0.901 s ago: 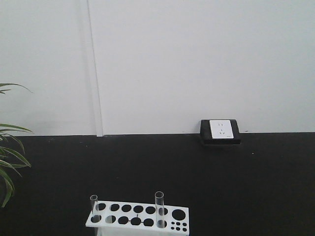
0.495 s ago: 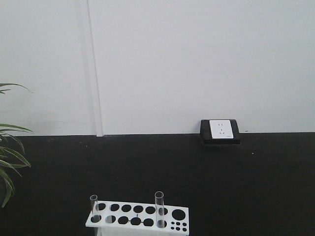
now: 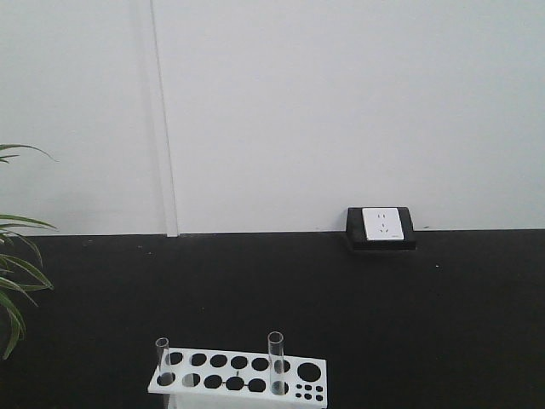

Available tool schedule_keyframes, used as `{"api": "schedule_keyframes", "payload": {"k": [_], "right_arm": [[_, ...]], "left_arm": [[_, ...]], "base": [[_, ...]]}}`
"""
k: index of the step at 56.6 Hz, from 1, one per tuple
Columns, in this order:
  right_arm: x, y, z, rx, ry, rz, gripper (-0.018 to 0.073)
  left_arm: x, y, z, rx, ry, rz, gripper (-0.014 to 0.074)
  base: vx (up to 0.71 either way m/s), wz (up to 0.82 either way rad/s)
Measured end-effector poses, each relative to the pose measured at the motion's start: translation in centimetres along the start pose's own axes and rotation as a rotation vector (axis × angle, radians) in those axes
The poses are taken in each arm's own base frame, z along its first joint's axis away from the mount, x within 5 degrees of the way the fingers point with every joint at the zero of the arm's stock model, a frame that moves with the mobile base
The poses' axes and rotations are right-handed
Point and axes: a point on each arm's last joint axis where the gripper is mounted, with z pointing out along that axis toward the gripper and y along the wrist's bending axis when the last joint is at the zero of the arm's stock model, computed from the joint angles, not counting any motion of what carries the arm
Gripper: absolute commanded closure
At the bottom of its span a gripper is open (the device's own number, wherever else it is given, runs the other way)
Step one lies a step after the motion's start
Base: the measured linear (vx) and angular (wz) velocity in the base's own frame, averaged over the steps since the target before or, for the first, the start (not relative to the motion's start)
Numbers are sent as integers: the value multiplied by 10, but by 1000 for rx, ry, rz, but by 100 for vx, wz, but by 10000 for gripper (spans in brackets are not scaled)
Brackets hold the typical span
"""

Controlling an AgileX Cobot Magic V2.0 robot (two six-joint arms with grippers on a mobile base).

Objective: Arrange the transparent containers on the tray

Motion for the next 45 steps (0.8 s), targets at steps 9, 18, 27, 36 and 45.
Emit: {"api": "schedule_keyframes", "payload": {"k": [9, 18, 27, 36, 45], "right_arm": [[0, 0, 0, 0, 0, 0, 571], [0, 0, 0, 0, 0, 0, 571], [0, 0, 0, 0, 0, 0, 571], [0, 0, 0, 0, 0, 0, 571], [0, 0, 0, 0, 0, 0, 571]], "left_arm": [[-2, 1, 0, -15, -26, 52, 603], [-3, 2, 0, -25, -37, 85, 603], [-6, 3, 0, -42, -67, 151, 603], [-8, 4, 0, -53, -88, 202, 603], [-10, 4, -1, -54, -103, 215, 603]], "base": [[0, 0], [0, 0], [0, 0], [0, 0], [0, 0]]}}
